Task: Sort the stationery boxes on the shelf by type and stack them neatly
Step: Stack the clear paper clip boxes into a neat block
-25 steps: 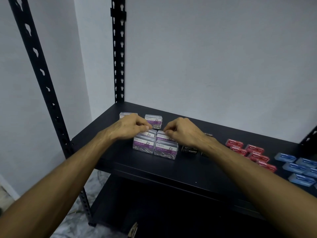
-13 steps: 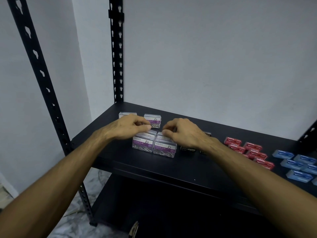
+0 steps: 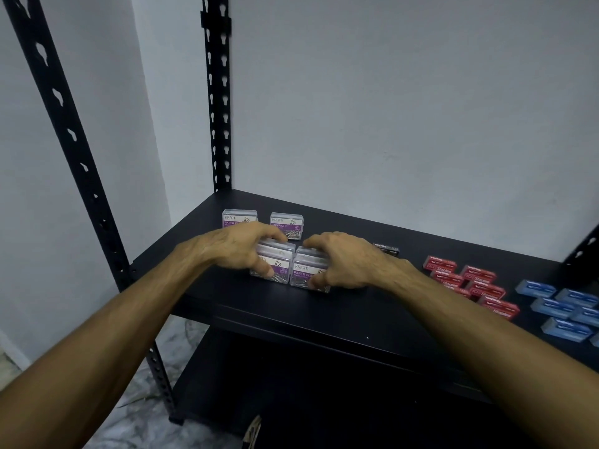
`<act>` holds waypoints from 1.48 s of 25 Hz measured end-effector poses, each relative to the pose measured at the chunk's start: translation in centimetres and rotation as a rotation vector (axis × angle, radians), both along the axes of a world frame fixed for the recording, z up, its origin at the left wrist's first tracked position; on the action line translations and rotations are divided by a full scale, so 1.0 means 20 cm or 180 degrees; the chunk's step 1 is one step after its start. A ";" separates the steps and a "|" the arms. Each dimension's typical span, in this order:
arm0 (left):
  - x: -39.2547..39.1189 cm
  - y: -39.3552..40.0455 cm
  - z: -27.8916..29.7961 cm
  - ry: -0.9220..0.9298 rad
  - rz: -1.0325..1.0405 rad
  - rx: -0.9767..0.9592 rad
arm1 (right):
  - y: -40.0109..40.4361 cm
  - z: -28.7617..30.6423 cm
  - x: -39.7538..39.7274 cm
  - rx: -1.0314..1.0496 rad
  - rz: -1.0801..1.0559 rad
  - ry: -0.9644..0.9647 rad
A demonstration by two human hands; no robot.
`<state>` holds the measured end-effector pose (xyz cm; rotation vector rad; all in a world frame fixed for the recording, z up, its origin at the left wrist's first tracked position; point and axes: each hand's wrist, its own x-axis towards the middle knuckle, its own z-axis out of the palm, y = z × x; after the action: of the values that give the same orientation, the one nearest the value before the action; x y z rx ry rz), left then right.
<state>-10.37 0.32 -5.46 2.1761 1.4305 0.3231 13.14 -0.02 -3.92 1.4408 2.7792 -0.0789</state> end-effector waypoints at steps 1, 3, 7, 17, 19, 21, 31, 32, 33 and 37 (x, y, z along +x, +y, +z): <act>0.00 0.00 0.00 -0.0016 -0.0010 0.0012 | 0.00 -0.01 0.00 0.0015 0.0003 0.0021; 0.00 0.01 -0.01 -0.0022 -0.0023 0.0039 | 0.01 -0.02 0.00 0.0056 0.0008 0.0038; 0.00 0.02 0.00 0.0059 -0.0018 0.0044 | 0.02 -0.03 0.01 0.0064 0.0032 0.0068; -0.18 0.18 0.15 0.0240 0.1204 0.1121 | 0.17 0.05 -0.07 0.0426 -0.0110 0.0860; -0.21 0.22 0.11 0.0448 0.1280 0.0940 | 0.24 0.05 -0.11 0.0350 -0.0140 0.0821; -0.22 0.25 0.08 0.0317 0.1255 0.0803 | 0.30 0.03 -0.15 0.0254 -0.0142 0.0842; -0.18 0.28 -0.02 -0.0102 0.1083 0.0875 | 0.41 -0.03 -0.24 -0.0236 -0.0145 0.1082; -0.18 0.28 -0.01 -0.0130 0.1054 0.0863 | 0.42 -0.04 -0.24 -0.0207 -0.0136 0.1101; -0.17 0.28 -0.01 -0.0152 0.1026 0.0852 | 0.42 -0.04 -0.24 -0.0188 -0.0131 0.1118; -0.15 0.27 -0.02 -0.0180 0.0966 0.0803 | 0.41 -0.04 -0.23 -0.0195 -0.0121 0.1134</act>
<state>-13.46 5.81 -5.83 2.1151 1.7706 0.7015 8.56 8.25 -4.70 1.6045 2.9848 -0.4604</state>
